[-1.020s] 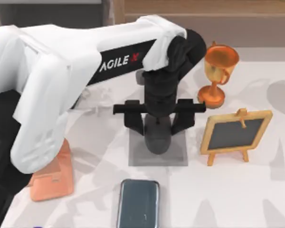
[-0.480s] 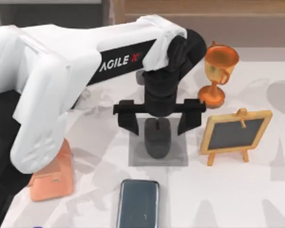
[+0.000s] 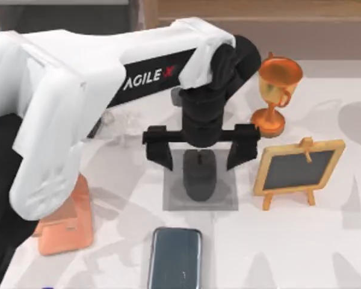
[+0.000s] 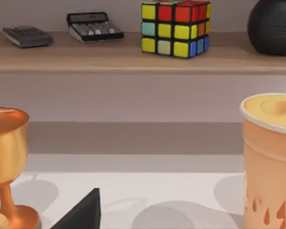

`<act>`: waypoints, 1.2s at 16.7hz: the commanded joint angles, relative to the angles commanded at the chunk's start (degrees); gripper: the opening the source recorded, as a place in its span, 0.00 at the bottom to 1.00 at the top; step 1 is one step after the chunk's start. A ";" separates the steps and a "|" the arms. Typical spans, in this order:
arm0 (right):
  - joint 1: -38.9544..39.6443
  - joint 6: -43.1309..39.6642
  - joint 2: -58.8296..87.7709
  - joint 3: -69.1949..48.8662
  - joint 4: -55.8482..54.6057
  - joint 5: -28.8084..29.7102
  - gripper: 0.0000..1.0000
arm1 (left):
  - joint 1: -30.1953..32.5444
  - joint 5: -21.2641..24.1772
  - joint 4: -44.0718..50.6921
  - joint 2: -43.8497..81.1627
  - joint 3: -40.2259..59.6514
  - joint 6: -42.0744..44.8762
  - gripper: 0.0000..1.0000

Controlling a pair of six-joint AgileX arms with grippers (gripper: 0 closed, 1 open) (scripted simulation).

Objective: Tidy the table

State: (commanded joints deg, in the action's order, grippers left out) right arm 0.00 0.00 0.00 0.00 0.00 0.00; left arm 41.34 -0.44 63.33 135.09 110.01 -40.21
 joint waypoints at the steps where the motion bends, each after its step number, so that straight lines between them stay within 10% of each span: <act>1: 0.00 0.00 0.00 0.00 0.00 0.00 1.00 | -0.32 -0.19 -0.30 -1.15 -1.11 -0.09 1.00; 20: 0.00 0.00 0.00 0.00 0.00 0.00 1.00 | 15.47 -0.99 -7.40 -34.40 -42.55 -11.54 1.00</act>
State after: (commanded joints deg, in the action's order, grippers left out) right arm 0.00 0.00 0.00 0.00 0.00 0.00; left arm 56.81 -1.43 55.93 100.69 67.45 -51.75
